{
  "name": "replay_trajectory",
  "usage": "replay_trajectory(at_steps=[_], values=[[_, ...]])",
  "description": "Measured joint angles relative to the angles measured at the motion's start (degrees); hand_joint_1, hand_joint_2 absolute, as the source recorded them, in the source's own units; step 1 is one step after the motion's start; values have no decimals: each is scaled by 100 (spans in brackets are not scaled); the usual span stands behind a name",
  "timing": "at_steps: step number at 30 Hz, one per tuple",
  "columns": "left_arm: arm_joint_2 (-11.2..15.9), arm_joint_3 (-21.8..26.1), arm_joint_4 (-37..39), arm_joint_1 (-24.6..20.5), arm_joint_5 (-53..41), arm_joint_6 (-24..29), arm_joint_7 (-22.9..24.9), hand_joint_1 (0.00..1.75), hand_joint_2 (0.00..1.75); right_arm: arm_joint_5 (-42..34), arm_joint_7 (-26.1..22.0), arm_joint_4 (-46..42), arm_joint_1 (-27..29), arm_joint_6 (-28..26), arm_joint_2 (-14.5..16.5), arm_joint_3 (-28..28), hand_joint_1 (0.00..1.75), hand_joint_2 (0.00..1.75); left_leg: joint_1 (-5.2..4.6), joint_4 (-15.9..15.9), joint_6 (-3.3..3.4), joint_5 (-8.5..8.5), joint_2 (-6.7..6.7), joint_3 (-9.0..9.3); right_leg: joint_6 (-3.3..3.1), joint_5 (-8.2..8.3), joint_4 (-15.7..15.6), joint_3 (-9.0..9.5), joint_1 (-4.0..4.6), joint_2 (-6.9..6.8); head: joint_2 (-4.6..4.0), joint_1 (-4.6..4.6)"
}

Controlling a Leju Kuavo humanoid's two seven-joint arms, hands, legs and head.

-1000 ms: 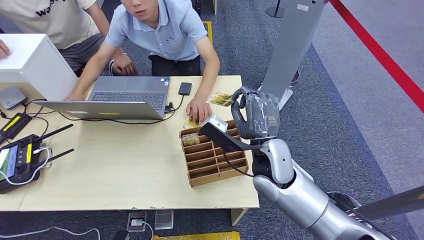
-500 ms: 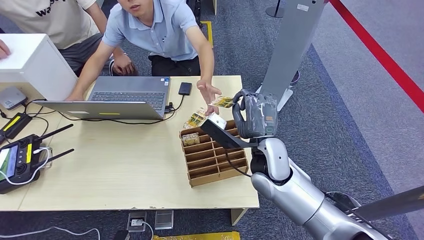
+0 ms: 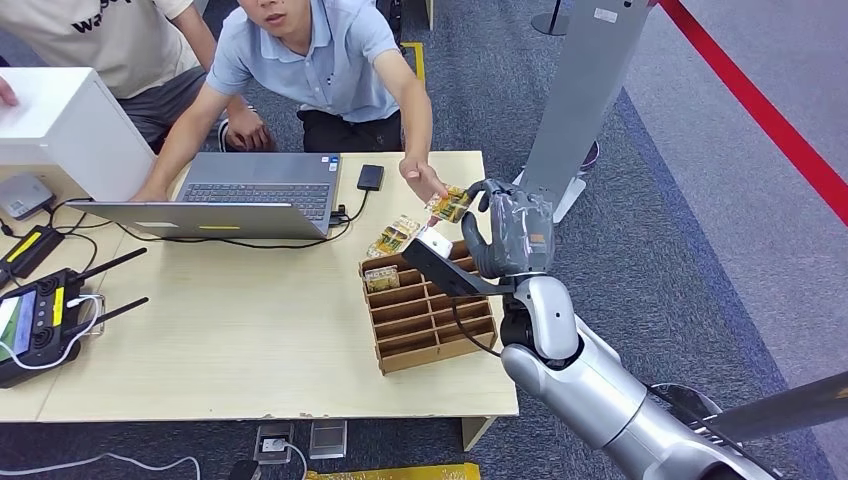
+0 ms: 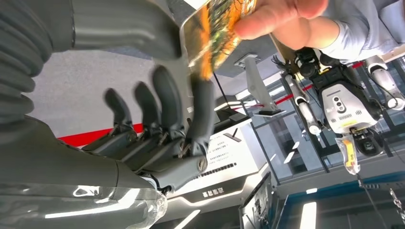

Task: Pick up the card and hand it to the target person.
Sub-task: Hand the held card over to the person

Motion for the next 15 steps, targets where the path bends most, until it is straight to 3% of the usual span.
replay_trajectory(at_steps=[1,8,15], values=[[0,-7,0,0,-5,5,6,0,0,-2,3,2,0,2,0,1,0,175,0,0,0,0,0,0,0,0,0,0,0,0,0,0],[0,-23,0,8,68,16,-13,0,0,-425,-134,-44,51,-55,-1,-5,0,175,0,0,0,0,0,1,0,0,0,0,0,0,0,1],[4,-23,0,85,198,42,-75,0,0,-3091,-1145,-580,456,-77,-45,-118,0,175,0,0,0,0,1,0,0,0,-1,-3,0,0,0,-1]])
